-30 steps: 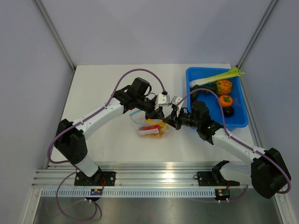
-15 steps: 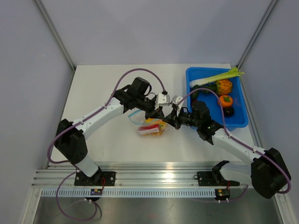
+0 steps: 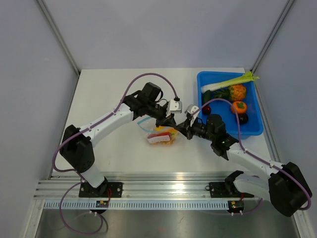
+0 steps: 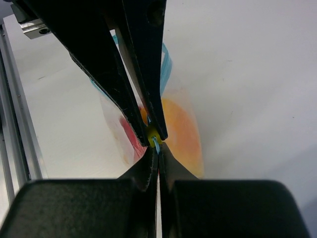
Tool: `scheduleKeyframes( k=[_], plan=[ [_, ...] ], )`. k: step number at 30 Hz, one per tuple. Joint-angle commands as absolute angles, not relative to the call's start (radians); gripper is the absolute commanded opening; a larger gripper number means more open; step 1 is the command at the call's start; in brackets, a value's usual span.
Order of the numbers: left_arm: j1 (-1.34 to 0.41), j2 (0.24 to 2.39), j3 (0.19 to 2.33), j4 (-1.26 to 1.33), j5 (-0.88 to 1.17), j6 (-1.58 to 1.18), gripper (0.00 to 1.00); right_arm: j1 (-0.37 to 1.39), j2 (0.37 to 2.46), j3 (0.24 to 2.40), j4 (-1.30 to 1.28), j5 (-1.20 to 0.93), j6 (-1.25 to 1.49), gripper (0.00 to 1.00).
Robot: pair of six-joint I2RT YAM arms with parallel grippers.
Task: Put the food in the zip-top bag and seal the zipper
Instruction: Zip the zipper food storage bag at the center of the board.
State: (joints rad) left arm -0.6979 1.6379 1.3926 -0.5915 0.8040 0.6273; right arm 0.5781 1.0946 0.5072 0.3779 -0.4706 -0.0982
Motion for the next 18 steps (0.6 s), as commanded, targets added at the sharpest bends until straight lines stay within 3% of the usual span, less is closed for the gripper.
scheduleKeyframes(
  k=[1,18],
  plan=[
    [-0.692,1.646,1.405,-0.63,0.808,0.621,0.0,0.575,1.046,0.496,0.517,-0.359,-0.075,0.0],
    [-0.623,1.608,1.318,-0.62,0.775,0.603,0.0,0.557,0.997,0.472,0.514,-0.311,-0.049,0.0]
  ],
)
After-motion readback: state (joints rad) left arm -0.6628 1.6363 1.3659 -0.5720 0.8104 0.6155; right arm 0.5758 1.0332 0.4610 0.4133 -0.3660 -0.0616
